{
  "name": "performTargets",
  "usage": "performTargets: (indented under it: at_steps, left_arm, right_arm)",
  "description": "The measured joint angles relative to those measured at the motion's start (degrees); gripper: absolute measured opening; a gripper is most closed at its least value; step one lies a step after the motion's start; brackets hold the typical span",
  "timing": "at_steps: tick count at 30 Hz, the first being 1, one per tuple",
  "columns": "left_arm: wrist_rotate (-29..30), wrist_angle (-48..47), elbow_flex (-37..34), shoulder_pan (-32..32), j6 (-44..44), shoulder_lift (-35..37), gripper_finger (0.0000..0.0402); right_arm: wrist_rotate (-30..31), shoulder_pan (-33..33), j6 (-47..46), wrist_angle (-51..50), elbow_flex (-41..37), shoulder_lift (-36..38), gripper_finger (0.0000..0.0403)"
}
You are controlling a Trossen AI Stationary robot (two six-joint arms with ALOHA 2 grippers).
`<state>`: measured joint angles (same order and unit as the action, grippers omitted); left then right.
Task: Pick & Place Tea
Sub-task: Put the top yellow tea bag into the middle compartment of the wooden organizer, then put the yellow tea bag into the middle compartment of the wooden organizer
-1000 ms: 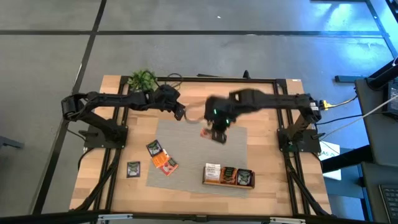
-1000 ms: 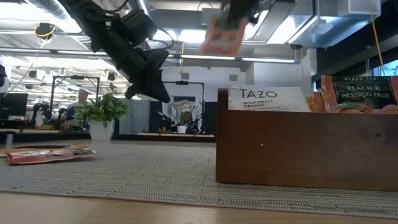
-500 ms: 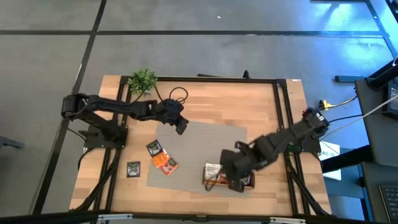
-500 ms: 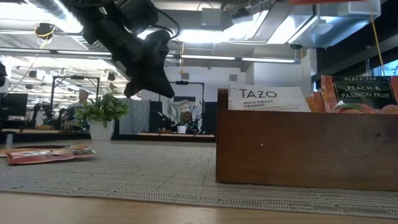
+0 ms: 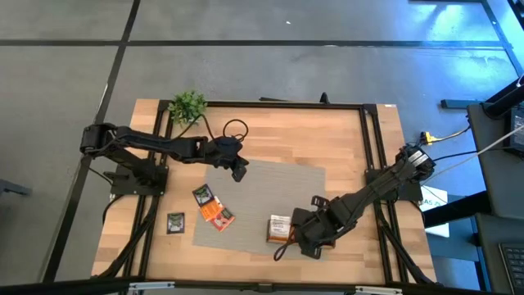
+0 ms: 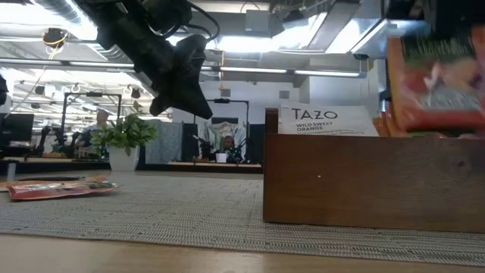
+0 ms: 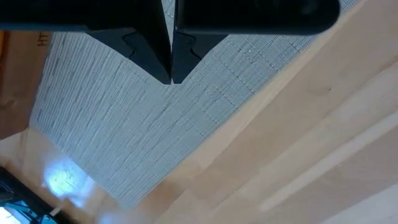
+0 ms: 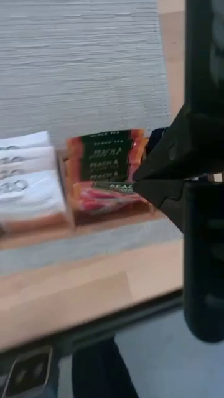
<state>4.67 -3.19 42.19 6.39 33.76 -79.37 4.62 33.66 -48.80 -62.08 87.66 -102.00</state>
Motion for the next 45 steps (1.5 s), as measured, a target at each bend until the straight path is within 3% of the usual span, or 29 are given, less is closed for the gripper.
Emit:
performTargets:
  at_steps: [21,32,37,45]
  left_arm:
    - [0.8,-0.1,0.0,0.0,0.0,0.0,0.0012]
    - [0.9,-0.1,0.0,0.0,-0.3,0.0,0.0012]
    - [0.9,-0.1,0.0,0.0,-0.5,0.0,0.0011]
    - [0.9,-0.1,0.0,0.0,-0.5,0.0,0.0010]
  right_arm:
    - [-2.1,0.2,2.5,16.7,-11.9,0.0,0.0001]
    - [-2.3,0.2,2.6,18.2,-13.5,0.0,0.0003]
    - [-2.9,0.1,4.4,18.5,-12.5,0.0,0.0026]
    - [-2.2,0.1,5.4,13.9,-9.3,0.0,0.0099]
